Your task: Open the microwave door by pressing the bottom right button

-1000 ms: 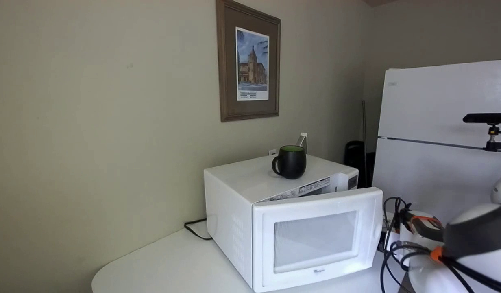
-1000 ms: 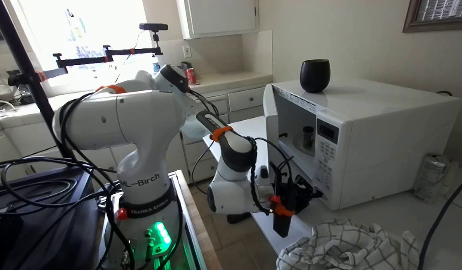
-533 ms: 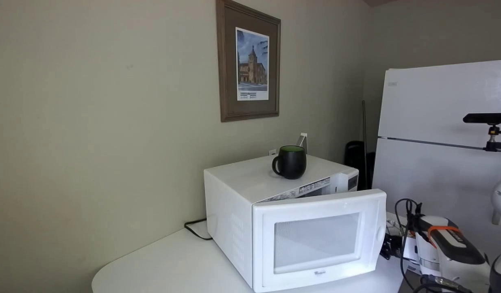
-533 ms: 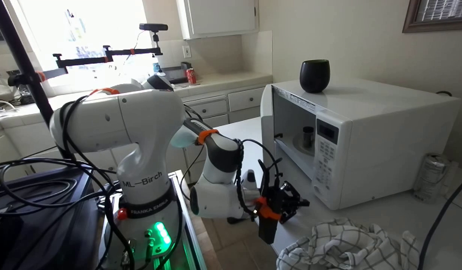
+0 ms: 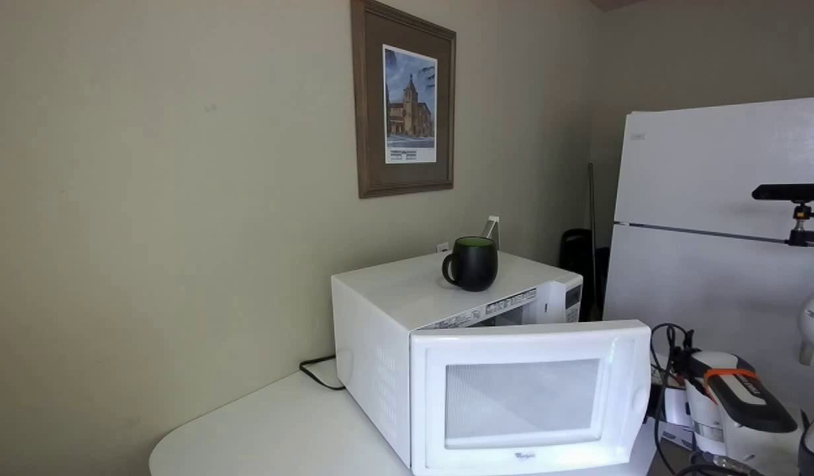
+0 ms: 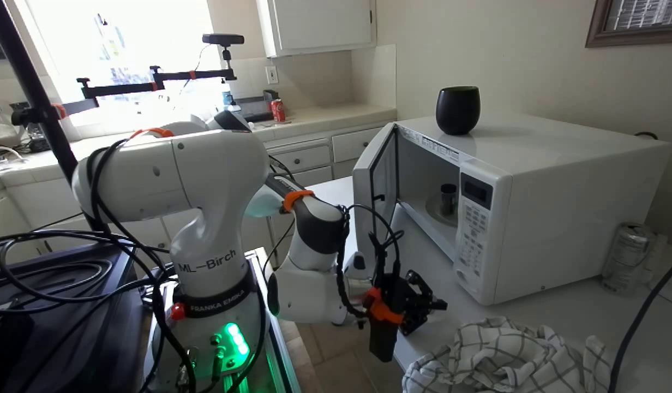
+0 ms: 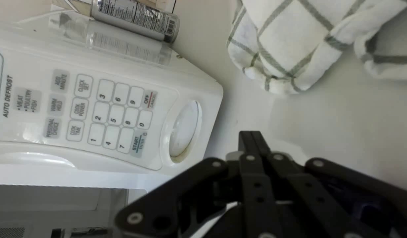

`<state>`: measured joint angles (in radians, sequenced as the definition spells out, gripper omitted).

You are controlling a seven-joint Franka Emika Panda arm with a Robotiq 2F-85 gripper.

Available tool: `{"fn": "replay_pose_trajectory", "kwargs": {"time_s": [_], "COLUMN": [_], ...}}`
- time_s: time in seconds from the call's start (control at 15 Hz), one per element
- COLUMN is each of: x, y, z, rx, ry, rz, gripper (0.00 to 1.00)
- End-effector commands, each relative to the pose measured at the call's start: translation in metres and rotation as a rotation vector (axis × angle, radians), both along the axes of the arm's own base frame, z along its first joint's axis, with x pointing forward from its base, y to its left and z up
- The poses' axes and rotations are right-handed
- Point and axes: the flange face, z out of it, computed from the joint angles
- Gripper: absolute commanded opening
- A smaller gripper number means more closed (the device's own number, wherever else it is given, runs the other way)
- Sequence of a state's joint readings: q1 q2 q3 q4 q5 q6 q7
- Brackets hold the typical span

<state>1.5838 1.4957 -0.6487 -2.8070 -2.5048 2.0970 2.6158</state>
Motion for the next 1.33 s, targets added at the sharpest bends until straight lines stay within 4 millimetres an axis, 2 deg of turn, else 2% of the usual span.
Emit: {"fn": "replay_pose_trajectory", "kwargs": {"time_s": [0.0, 0.53, 0.87, 1.27], "x": [-0.02, -0.034, -0.034, -0.036], "y": [0.005, 0.001, -0.003, -0.003], "z": [-0.02, -0.018, -0.013, -0.018], "rx": [-0.01, -0.035, -0.043, -0.036], "ry": [0.098, 0.133, 0.126, 0.131], "rz": [0.053, 0.076, 0.061, 0.118], "gripper": [0.0, 0.0, 0.0, 0.0]}}
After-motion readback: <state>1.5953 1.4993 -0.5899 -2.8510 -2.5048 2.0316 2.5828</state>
